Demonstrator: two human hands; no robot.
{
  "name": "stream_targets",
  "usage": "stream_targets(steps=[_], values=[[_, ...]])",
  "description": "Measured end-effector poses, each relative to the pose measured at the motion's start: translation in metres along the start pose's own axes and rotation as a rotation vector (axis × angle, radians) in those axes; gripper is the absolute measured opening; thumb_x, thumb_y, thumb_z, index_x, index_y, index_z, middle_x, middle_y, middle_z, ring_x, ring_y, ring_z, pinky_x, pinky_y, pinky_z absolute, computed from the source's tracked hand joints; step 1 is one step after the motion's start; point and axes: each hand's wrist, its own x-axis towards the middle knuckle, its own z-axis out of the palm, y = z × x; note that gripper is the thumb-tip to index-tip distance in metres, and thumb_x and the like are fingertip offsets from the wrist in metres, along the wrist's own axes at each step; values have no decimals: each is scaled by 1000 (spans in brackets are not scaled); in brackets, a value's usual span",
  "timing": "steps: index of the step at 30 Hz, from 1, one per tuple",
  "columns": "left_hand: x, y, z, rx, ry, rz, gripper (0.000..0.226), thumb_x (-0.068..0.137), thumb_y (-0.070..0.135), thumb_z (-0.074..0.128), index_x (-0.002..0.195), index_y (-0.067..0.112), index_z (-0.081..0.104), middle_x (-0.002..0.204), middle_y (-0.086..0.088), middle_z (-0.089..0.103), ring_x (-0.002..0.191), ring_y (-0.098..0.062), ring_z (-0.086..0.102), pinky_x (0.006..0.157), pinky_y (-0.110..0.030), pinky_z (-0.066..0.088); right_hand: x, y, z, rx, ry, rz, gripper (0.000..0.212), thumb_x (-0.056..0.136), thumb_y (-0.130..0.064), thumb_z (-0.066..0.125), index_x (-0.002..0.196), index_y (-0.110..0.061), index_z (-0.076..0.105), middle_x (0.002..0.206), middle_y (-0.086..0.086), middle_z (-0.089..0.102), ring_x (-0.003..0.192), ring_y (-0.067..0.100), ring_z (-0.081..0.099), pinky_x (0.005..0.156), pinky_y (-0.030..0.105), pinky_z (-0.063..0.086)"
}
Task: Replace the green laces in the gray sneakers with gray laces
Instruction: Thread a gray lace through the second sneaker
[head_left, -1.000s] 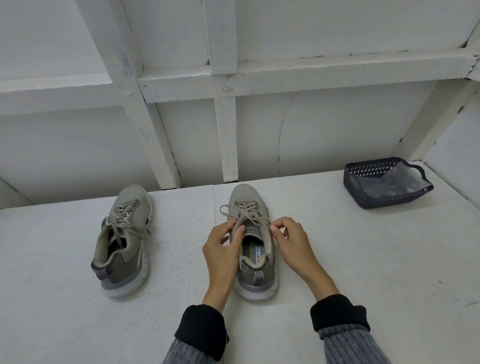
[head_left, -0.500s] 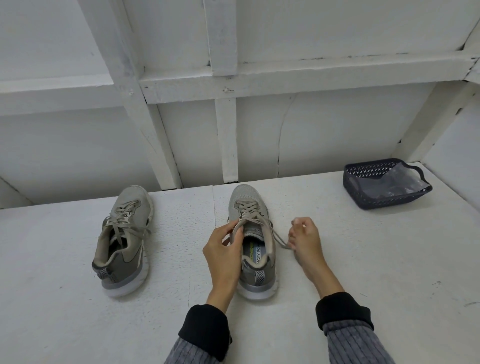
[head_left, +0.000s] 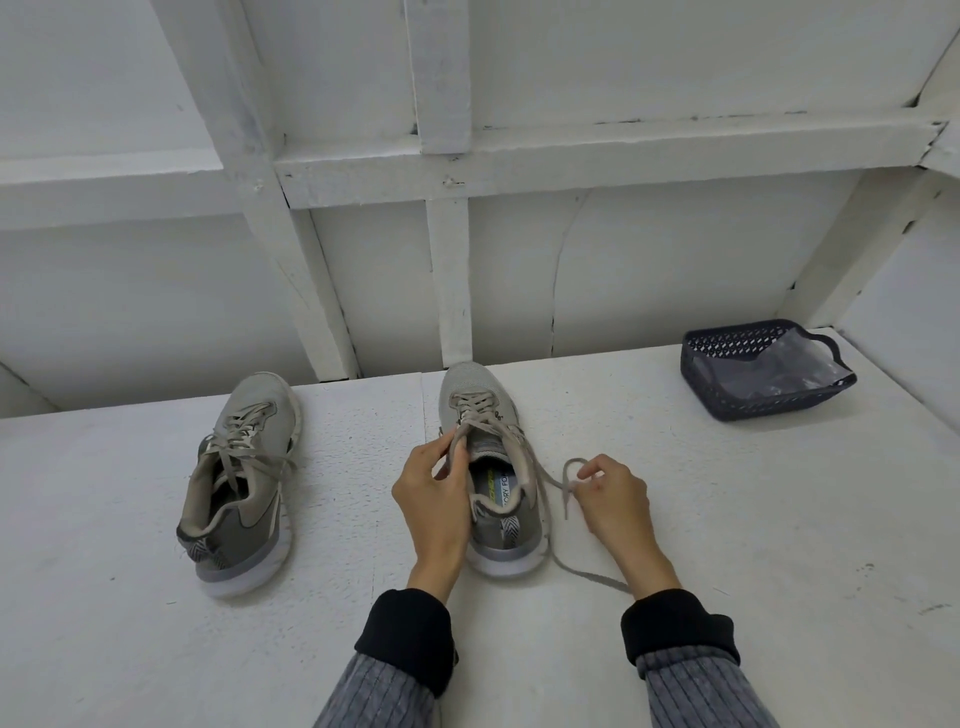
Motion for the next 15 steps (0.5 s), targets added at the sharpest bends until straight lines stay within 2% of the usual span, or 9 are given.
stream_targets(steps=[3,6,8,11,13,15], values=[[4,-3,-1,26,-44,10,20,91,13,69,108,18,76,99,8,71,96,-1,65,82,-12,51,-2,8,-3,-136,47,3,6,93,-13,57,93,-16,62,76,-4,60,63,6,51,50,22,34],[4,-5,-3,19,-53,-1,20,91,12,69,108,18,76,100,7,72,97,-1,65,81,-9,50,0,12,-5,-145,64,-39,12,93,-11,57,89,-18,66,85,-2,63,68,3,52,52,20,37],[4,-5,-4,9,-58,-9,20,91,12,69,109,17,76,100,7,72,97,-1,65,81,-9,49,3,14,-6,-116,-7,-152,18,92,-7,59,91,-22,68,93,-2,61,75,3,54,60,17,41],[3,-5,-5,4,-54,-15,20,91,13,69,110,17,76,101,8,72,97,-1,65,82,-8,49,4,16,-7,-100,-213,-342,27,89,-1,62,99,-24,72,98,-13,53,87,-4,52,72,5,40],[3,-5,-5,-2,-57,-26,20,90,15,70,109,18,76,101,9,73,97,0,65,83,-8,49,4,17,-4,-174,-240,-376,20,88,-7,66,97,-23,73,93,-18,50,85,-3,50,71,5,39],[2,-5,-4,-14,-62,-40,18,90,18,71,107,19,76,100,10,73,96,1,66,84,-11,51,6,20,1,-223,-162,-389,11,88,-12,67,91,-22,73,90,-18,49,85,2,48,69,6,38]])
